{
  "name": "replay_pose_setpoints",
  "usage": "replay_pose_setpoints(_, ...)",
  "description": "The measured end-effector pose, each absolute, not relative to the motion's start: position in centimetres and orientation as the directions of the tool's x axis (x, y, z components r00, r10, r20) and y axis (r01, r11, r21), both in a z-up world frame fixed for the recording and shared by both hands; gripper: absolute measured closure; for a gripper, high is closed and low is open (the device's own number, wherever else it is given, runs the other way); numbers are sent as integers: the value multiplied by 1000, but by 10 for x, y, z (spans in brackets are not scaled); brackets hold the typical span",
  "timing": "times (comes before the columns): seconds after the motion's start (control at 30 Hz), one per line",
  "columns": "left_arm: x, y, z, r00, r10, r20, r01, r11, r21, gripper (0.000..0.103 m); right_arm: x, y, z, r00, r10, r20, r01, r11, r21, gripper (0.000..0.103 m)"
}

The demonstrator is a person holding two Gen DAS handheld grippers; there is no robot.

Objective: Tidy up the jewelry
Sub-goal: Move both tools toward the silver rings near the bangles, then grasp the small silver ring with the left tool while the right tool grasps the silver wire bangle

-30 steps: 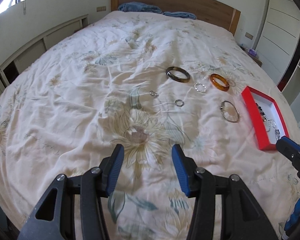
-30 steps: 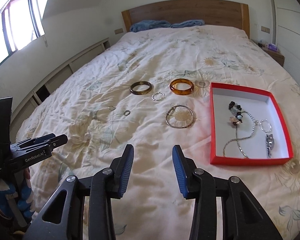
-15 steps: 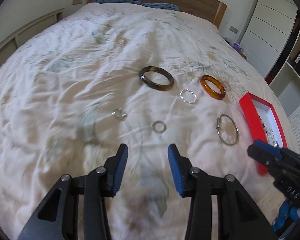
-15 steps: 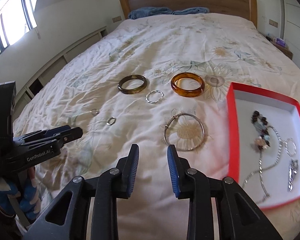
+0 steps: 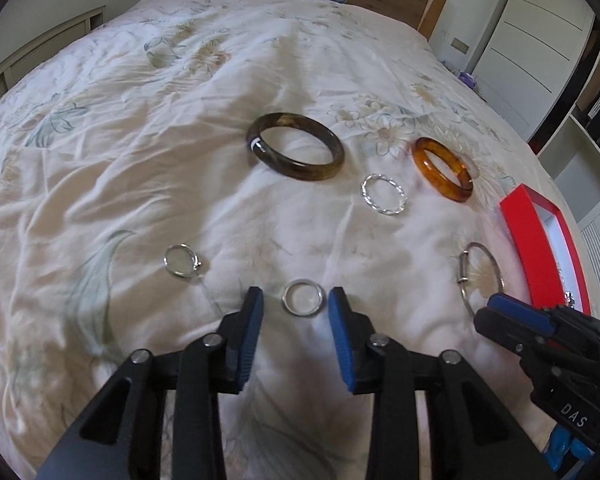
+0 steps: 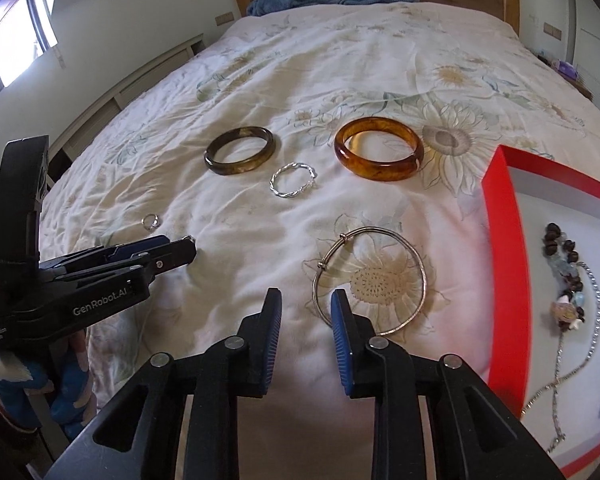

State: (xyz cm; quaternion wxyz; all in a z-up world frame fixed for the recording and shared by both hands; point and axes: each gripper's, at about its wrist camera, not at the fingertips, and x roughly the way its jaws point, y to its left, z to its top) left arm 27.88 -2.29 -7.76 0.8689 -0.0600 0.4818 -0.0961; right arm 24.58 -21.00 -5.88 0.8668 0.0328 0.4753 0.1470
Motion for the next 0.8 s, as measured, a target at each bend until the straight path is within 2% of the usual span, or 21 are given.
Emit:
replay_pose_setpoints(0.27, 285, -24, -86, 511, -241, -825, 133, 970, -202, 83, 264, -204, -73, 470, 264, -842, -213, 960, 182, 81)
replay_pose_setpoints(0.6, 287, -26, -93, 496, -255, -830, 159, 966, -202, 85, 277, -207, -88, 435, 286, -854, -166, 957, 236, 82)
replay_pose_setpoints(0.8, 283, -28, -88, 506, -243, -828, 168, 969, -181, 84, 276, -207, -88, 430, 315, -846, -169, 949, 267, 96)
